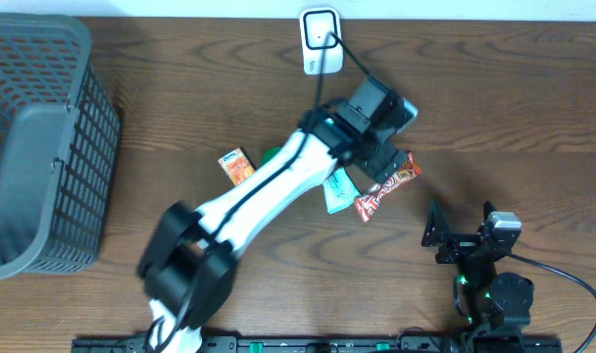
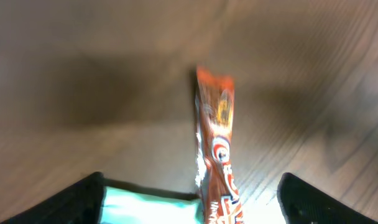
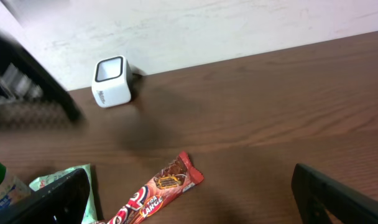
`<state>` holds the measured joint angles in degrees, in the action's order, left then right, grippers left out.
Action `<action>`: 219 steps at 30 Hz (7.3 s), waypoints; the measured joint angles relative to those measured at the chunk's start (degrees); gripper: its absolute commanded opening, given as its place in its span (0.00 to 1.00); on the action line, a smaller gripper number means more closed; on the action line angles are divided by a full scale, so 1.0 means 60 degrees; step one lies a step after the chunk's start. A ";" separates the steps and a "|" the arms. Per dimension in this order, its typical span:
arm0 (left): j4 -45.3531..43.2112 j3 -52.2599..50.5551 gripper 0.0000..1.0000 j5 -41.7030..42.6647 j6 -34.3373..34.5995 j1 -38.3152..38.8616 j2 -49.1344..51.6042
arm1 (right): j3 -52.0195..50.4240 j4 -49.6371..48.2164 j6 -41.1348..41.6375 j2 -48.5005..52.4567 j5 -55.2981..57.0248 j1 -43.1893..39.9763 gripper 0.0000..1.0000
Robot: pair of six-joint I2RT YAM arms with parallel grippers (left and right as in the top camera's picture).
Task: Scan the item barcode
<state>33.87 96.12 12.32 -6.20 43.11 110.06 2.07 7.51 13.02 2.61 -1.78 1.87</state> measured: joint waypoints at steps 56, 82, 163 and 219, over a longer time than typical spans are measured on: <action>-0.0372 0.0113 0.07 0.4728 0.4284 -0.0827 0.3060 | 0.0000 0.0000 0.0000 0.0000 0.0000 0.0000 0.99; 0.0153 -0.0138 0.07 0.0670 0.4280 -0.0113 0.3140 | 0.0000 -0.0004 0.0000 0.0000 0.0000 0.0000 0.99; -0.0069 0.0069 0.08 -0.0772 0.4462 0.0222 0.2998 | 0.0000 0.0000 0.0000 0.0000 0.0000 0.0000 0.99; -0.2907 0.0127 0.98 -1.1154 -0.0044 -0.1009 -0.8353 | 0.7930 0.6470 0.0226 0.8404 -0.1388 -0.0004 0.99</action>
<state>16.43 96.88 -54.61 -6.46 37.06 59.94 49.65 46.33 14.37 53.04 -10.11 1.85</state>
